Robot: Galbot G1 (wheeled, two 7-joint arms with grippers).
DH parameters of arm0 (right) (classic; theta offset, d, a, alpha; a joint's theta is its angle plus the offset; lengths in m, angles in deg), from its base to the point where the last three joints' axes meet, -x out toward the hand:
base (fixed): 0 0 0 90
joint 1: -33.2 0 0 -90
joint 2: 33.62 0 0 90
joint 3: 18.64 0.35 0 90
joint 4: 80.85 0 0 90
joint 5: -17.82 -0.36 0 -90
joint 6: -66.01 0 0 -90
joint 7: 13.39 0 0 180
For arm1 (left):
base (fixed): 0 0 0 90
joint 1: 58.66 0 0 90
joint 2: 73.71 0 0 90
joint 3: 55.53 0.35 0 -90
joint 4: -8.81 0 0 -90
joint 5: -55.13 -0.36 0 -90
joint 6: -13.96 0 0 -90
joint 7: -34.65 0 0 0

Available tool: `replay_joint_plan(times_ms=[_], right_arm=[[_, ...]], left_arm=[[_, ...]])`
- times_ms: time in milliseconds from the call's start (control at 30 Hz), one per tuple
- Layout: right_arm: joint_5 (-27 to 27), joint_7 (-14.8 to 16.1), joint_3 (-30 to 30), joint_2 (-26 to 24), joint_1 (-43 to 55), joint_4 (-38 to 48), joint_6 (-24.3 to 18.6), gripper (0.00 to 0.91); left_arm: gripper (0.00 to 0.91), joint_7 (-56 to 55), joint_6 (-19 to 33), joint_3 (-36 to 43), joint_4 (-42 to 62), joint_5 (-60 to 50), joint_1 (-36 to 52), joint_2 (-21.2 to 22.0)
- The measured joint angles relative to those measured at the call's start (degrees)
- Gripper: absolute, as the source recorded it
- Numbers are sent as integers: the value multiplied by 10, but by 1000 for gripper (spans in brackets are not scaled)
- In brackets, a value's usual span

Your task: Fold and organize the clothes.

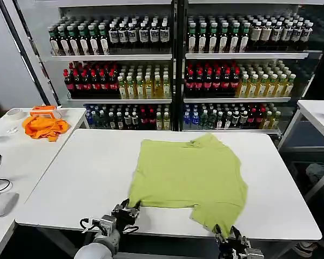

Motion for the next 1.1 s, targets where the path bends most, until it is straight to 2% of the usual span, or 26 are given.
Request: replay_joint_plan(times_ms=[200,633,1100], right_arm=[[4,7,-1,0,-2,-3,-4,0],[25,37,22,-11,-15,-49,-43,0],[-9,51,67,-58,33,-69,-53,0]], left_arm=[[20,-1,-1,-2,-5,14,-2,1],[20,8,14,-17,-54,53,-20,-14],[20,18,38,-42,-105,76,-13,-39]])
